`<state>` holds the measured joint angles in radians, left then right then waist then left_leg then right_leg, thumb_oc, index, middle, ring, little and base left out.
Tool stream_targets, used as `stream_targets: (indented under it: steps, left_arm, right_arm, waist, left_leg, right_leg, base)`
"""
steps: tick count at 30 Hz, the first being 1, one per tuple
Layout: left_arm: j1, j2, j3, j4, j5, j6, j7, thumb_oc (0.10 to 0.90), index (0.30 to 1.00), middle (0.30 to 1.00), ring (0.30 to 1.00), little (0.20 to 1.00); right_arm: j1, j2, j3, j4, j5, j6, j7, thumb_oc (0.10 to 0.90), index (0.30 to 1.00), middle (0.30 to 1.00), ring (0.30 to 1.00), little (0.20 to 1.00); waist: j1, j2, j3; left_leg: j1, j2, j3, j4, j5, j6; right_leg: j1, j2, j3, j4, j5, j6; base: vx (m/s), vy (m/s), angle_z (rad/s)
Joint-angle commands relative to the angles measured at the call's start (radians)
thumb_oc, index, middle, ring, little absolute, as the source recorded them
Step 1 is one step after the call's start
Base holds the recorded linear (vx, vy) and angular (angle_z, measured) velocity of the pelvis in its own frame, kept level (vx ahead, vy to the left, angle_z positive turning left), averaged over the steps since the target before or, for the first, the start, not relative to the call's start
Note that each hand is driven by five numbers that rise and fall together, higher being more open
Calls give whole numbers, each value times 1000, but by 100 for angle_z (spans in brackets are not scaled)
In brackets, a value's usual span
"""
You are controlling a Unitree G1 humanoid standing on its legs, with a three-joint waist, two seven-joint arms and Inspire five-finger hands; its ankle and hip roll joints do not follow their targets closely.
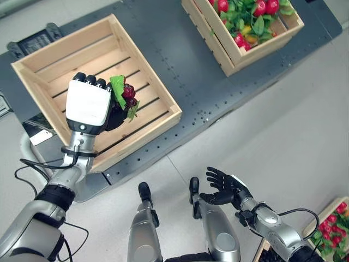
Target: Pick up the fruits from the basket on one side to the basket on the other side
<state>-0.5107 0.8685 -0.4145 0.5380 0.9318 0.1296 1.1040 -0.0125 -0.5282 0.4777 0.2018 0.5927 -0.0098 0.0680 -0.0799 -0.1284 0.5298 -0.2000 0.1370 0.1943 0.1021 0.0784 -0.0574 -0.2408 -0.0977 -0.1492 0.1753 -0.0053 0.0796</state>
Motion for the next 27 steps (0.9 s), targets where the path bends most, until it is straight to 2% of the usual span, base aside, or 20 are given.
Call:
stream_targets:
  steps: [1, 4, 6, 8, 10, 11, 14, 16, 17, 20, 21, 23, 27]
  left_arm:
    - [-29, -28, 171, -104, -53, -39, 207, 400, 300, 300, 300, 300]
    - [31, -57, 236, -156, -80, -67, 244, 400, 300, 300, 300, 300]
    - [91, -105, 305, -205, -114, -119, 270, 400, 300, 300, 300, 300]
    - [130, -142, 351, -256, -133, -189, 279, 400, 300, 300, 300, 300]
    - [180, -204, 397, -325, -175, -290, 252, 400, 300, 300, 300, 300]
    - [217, -248, 427, -373, -229, -374, 210, 400, 300, 300, 300, 300]
    - [263, -314, 453, -470, -242, -469, 134, 400, 300, 300, 300, 300]
    - [298, -361, 468, -574, -333, -536, 9, 400, 300, 300, 300, 300]
    - [303, -365, 470, -584, -343, -543, -1, 400, 300, 300, 300, 300]
    - [328, -396, 479, -662, -506, -596, -120, 400, 300, 300, 300, 300]
    - [342, -408, 482, -700, -622, -619, -199, 400, 300, 300, 300, 300]
    - [352, -421, 480, -726, -749, -639, -282, 400, 300, 300, 300, 300]
    - [358, -446, 446, -766, -994, -643, -465, 400, 300, 300, 300, 300]
  right_arm:
    - [48, -16, -75, -132, -29, -79, 56, 800, 900, 900, 900, 900]
    - [74, -7, -92, -147, -32, -97, 54, 800, 900, 900, 900, 900]
    - [99, 5, -107, -156, -38, -121, 54, 800, 900, 900, 900, 900]
    - [112, 15, -120, -173, -60, -139, 56, 800, 900, 900, 900, 900]
    - [124, 23, -130, -204, -62, -158, 42, 800, 900, 900, 900, 900]
    - [129, 33, -145, -223, -73, -172, 31, 800, 900, 900, 900, 900]
    - [128, 50, -172, -266, -74, -173, 3, 800, 900, 900, 900, 900]
    - [121, 57, -207, -314, -85, -171, -12, 800, 900, 900, 900, 900]
    - [121, 56, -210, -320, -84, -170, -14, 800, 900, 900, 900, 900]
    - [104, 67, -243, -352, -108, -197, -24, 800, 900, 900, 900, 900]
    - [94, 65, -263, -377, -112, -202, -13, 800, 900, 900, 900, 900]
    - [86, 59, -283, -404, -111, -203, -3, 800, 900, 900, 900, 900]
    - [48, 42, -318, -455, -82, -209, 26, 800, 900, 900, 900, 900]
  waist:
    - [20, 31, -94]
    - [27, 40, -132]
    - [32, 48, -175]
    - [39, 53, -203]
    - [45, 58, -235]
    - [52, 62, -260]
    - [61, 69, -302]
    - [69, 78, -339]
    - [69, 79, -341]
    - [75, 85, -368]
    - [76, 87, -376]
    - [78, 90, -381]
    - [84, 95, -385]
  left_leg:
    - [-14, -45, -35, 74, -62, -40]
    - [25, -51, -44, 26, -55, -40]
    - [73, -59, -57, -29, -50, -38]
    - [102, -64, -66, -63, -49, -38]
    - [132, -68, -77, -90, -51, -37]
    - [153, -72, -83, -108, -52, -37]
    - [193, -72, -90, -145, -56, -36]
    - [236, -69, -95, -187, -56, -37]
    - [240, -69, -95, -189, -57, -37]
    - [266, -69, -94, -189, -75, -36]
    - [279, -68, -91, -189, -83, -34]
    - [287, -68, -89, -189, -88, -33]
    - [307, -68, -90, -189, -98, -27]
  right_leg:
    - [90, -45, -31, -59, -6, 45]
    - [118, -44, -35, -80, -9, 47]
    - [154, -43, -38, -110, -9, 49]
    - [178, -44, -46, -131, -7, 51]
    - [201, -46, -48, -150, -3, 53]
    - [219, -48, -51, -166, 1, 54]
    - [250, -49, -58, -193, 7, 54]
    - [284, -50, -68, -222, 14, 56]
    - [288, -50, -69, -226, 16, 57]
    - [314, -51, -75, -252, 27, 60]
    - [325, -51, -77, -258, 28, 62]
    - [332, -50, -79, -259, 27, 62]
    - [347, -50, -85, -260, 24, 63]
  base:
    - [16, -4, 3]
    - [16, -9, 16]
    - [27, -22, 20]
    - [5, -35, 14]
    - [-3, -51, 28]
    - [10, -45, 24]
    - [51, -51, 16]
    - [77, -39, 21]
    - [60, -32, 5]
    - [23, -19, 3]
    - [0, 0, 0]
    - [0, 0, 0]
    - [0, 0, 0]
